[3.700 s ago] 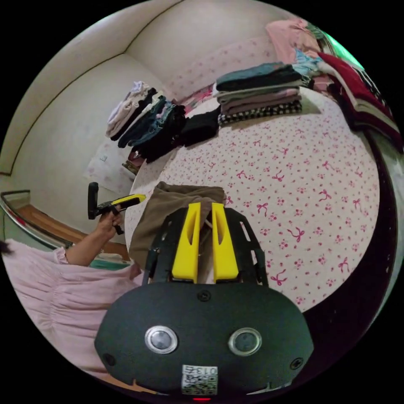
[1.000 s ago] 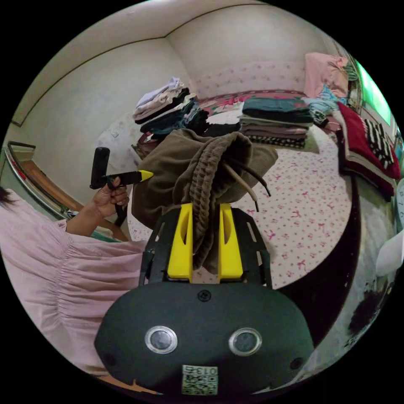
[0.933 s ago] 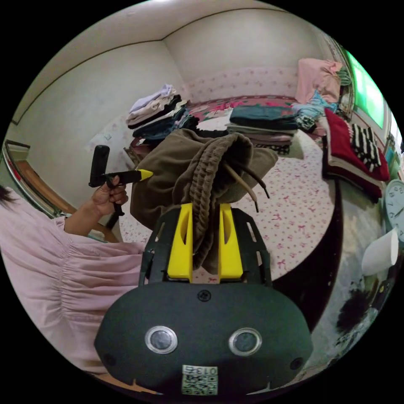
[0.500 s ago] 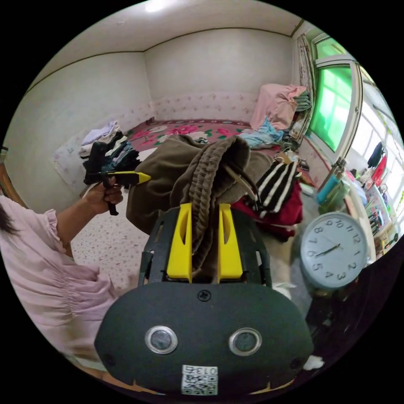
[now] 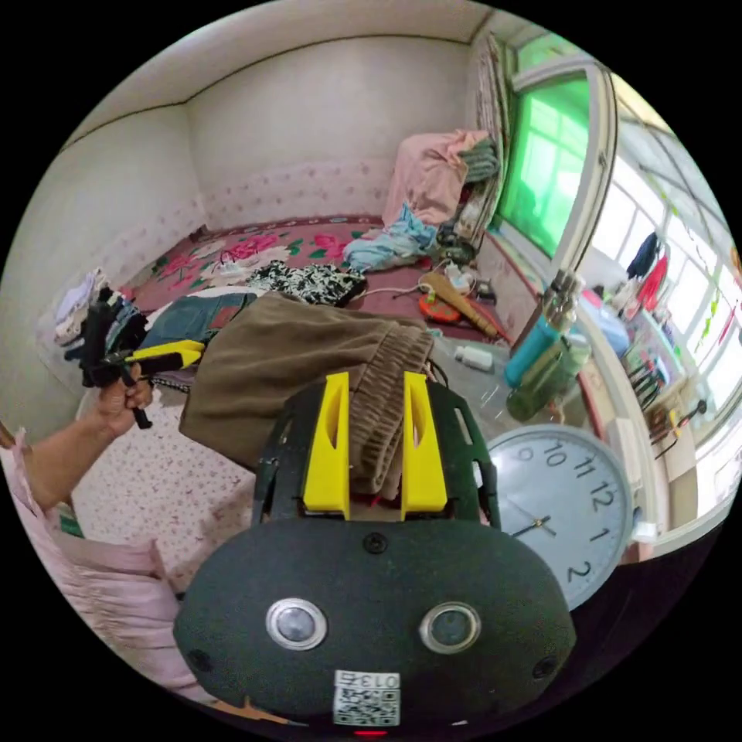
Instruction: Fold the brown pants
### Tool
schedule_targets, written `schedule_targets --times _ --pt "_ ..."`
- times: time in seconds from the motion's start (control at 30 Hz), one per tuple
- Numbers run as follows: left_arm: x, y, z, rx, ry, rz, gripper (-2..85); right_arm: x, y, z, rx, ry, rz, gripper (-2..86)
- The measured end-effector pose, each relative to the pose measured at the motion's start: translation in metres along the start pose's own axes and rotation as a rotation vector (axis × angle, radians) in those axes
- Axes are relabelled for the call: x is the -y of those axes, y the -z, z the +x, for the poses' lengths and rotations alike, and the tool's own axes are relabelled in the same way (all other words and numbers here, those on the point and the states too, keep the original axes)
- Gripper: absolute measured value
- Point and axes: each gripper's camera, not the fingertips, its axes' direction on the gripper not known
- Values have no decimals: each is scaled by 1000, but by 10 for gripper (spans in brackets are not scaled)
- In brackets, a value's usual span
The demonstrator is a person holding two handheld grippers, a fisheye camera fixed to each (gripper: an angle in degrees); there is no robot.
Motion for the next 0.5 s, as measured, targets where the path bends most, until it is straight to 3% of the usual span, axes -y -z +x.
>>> schedule_targets --times 0.07,0.23,0.5 --pt "3 2 34 180 -151 42 89 7 -7 -15 -52 90 40 93" --pt "13 -53 86 367 -343 -71 78 11 -89 -40 -193 195 -29 70" --pt "9 -49 91 303 -279 -72 65 32 -90 -40 -160 223 30 58"
